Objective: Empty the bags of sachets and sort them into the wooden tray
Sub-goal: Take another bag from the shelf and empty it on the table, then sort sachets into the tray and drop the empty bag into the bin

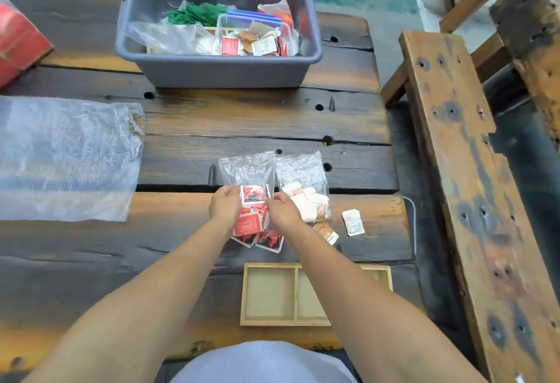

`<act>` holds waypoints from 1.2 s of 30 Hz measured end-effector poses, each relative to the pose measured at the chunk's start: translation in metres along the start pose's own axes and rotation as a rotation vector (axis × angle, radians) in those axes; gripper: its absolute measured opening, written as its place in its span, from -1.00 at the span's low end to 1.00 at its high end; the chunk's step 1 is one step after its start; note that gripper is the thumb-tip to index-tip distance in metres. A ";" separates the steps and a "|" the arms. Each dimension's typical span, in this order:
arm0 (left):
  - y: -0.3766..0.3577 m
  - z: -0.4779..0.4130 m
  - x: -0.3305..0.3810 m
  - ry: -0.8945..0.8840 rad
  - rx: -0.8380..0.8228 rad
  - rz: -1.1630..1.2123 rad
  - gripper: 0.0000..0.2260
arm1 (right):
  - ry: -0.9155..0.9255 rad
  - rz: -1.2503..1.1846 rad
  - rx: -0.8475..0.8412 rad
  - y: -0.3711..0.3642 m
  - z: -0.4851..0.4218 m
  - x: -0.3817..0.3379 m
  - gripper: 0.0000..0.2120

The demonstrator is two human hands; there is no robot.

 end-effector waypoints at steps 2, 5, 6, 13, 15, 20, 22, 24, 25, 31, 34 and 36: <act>0.002 -0.003 0.002 0.018 -0.031 0.010 -0.79 | 0.005 0.015 -0.018 -0.004 -0.001 -0.004 -0.90; 0.002 -0.015 0.004 0.030 -0.057 0.017 -0.83 | 0.024 0.037 -0.020 -0.006 -0.006 -0.013 -0.81; 0.001 -0.021 0.005 0.027 -0.064 0.008 -0.83 | 0.026 0.031 -0.012 -0.006 -0.009 -0.015 -0.78; -0.001 -0.033 0.008 0.030 -0.108 -0.022 -0.75 | 0.035 0.043 -0.040 -0.005 -0.017 -0.011 -0.66; 0.003 -0.021 0.014 0.034 -0.076 -0.007 -0.84 | 0.041 0.025 -0.047 -0.004 -0.017 -0.009 -0.65; 0.006 -0.013 0.018 0.001 -0.002 0.027 -0.87 | 0.056 -0.008 -0.039 0.004 -0.013 -0.010 -0.64; 0.009 -0.008 0.021 -0.016 0.052 -0.038 -0.83 | 0.070 0.006 -0.019 0.007 -0.012 -0.010 -0.57; 0.013 0.000 0.026 -0.041 0.147 -0.149 -0.81 | 0.089 0.017 0.006 0.012 -0.009 -0.010 -0.56; 0.014 0.005 0.029 -0.052 0.191 -0.200 -0.81 | 0.103 0.035 0.019 0.017 -0.006 -0.011 -0.59; -0.015 0.020 0.017 -0.036 0.122 -0.288 -0.86 | 0.125 0.091 0.143 0.056 0.003 0.001 -0.69; -0.044 -0.004 -0.012 0.014 0.042 -0.308 -0.73 | 0.127 0.109 0.182 0.083 0.008 0.013 -0.71; -0.066 -0.003 -0.020 0.027 0.015 -0.342 -0.60 | 0.113 0.100 0.200 0.101 0.008 0.025 -0.68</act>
Point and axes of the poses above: each hand's wrist, its own z-axis away from the middle knuckle, its own y-axis out of the back of the hand, x = y × z, the point moved 6 cm from there along -z, towards the middle knuckle, and after that the axes turned 3 degrees about y, right-handed, at the moved point
